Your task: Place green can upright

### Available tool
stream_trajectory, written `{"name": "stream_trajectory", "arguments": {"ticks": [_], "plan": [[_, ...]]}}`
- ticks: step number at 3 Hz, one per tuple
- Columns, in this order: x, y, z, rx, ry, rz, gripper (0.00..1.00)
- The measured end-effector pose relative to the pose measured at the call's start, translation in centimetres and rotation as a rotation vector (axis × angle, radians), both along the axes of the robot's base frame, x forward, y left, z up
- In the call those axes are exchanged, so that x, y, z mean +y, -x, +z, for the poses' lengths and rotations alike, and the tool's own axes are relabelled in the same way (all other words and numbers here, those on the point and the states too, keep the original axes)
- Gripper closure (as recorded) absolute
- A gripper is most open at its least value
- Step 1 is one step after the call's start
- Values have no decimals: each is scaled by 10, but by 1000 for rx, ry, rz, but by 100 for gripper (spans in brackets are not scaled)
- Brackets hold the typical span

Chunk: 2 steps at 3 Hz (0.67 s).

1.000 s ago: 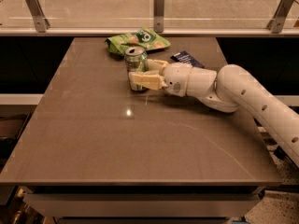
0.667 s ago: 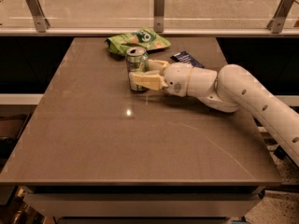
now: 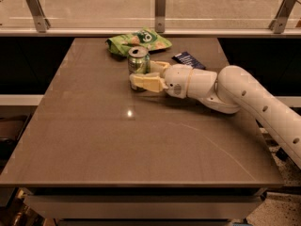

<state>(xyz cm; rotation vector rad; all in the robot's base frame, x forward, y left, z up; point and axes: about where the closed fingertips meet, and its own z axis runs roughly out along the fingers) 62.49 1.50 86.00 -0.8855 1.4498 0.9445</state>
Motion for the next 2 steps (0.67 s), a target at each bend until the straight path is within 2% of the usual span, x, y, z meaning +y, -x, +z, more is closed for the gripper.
{"name": "stream_trajectory", "arguments": {"ticks": [1,2], "plan": [[2,1,0,0,0,4,0],[2,1,0,0,0,4,0]]}}
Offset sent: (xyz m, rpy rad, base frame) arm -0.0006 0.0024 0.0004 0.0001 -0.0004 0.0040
